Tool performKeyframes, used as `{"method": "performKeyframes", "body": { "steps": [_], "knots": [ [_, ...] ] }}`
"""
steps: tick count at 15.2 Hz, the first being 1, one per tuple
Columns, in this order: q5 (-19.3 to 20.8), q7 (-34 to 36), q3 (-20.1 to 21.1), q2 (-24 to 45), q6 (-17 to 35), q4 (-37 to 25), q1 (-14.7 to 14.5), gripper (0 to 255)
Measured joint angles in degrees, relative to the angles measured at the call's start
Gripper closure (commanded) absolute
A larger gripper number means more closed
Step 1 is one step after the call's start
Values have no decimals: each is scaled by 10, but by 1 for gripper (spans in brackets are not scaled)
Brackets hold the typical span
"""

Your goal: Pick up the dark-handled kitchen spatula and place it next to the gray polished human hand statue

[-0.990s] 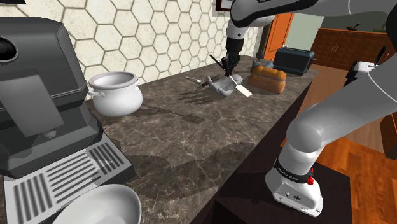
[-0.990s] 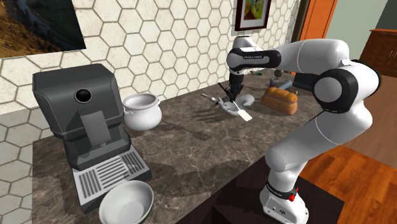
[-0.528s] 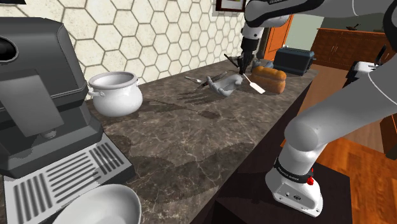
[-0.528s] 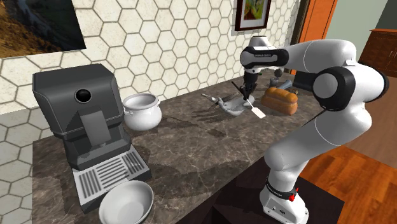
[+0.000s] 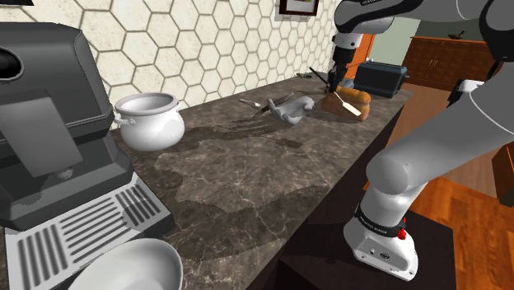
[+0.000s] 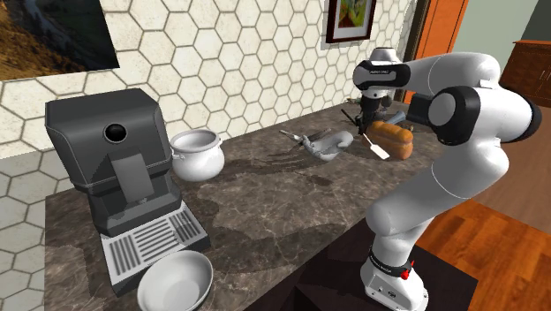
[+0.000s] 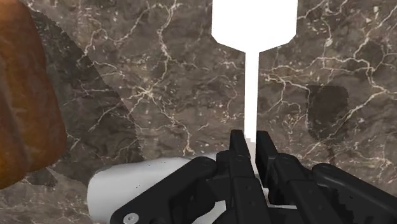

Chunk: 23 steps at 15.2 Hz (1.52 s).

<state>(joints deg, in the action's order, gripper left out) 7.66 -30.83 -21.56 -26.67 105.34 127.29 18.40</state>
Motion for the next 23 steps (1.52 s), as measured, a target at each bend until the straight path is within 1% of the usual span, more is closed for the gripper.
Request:
{"method": "performKeyframes", "body": {
  "steps": [6,8,10,13,23],
  "knots": [
    [2,-89,-70,49,2,-51,17,255],
    [-3,-124,-97,75,9,-71,21,255],
    [-12,-158,-122,102,4,-101,25,255],
    [-14,-168,-131,109,21,-91,26,255],
    [-17,-177,-142,123,96,-29,28,255]
  ]
}}
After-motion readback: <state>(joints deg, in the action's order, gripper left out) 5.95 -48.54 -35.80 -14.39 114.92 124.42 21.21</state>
